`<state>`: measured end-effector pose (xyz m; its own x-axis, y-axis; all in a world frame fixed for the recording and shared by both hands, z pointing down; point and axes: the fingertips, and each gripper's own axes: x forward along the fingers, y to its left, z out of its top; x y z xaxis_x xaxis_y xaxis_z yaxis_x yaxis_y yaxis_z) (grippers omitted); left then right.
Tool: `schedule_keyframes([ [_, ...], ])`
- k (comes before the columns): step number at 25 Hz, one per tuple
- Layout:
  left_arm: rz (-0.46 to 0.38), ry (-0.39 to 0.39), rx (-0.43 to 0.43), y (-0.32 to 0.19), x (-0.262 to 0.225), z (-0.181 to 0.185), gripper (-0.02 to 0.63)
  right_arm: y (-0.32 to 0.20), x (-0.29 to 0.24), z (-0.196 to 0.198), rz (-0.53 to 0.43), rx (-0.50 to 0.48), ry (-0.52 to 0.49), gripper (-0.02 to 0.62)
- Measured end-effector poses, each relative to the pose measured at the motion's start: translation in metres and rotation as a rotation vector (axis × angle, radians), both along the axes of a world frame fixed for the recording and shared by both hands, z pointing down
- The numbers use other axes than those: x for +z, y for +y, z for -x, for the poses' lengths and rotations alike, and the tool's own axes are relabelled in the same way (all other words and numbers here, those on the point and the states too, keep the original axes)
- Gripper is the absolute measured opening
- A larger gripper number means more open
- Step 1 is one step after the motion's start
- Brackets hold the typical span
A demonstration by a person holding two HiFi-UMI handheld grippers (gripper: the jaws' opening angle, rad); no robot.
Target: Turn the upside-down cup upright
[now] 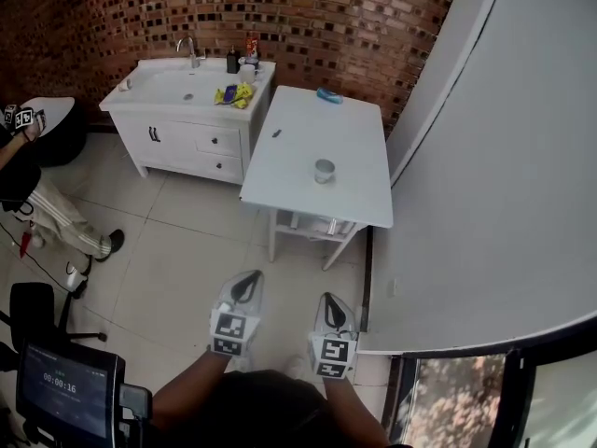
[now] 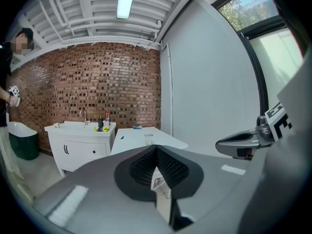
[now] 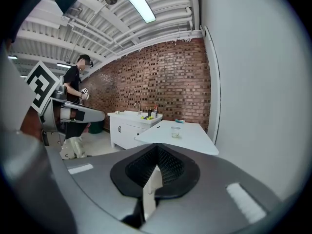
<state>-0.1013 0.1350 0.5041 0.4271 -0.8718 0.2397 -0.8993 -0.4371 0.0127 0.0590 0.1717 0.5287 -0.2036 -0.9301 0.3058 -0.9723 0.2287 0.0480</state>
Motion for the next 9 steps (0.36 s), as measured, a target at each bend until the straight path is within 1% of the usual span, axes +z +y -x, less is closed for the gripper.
schedule_keyframes([
  [4, 0.021, -0.001, -0.020, -0.0013, 0.0070, 0.0097, -0.005, -0.0018, 0.0010, -0.0012, 0.004, 0.004, 0.006, 0.011],
  [9, 0.016, -0.008, -0.017, -0.0029, 0.0082, 0.0080, -0.005, -0.0064, 0.0016, -0.0028, 0.002, 0.004, 0.006, 0.012],
])
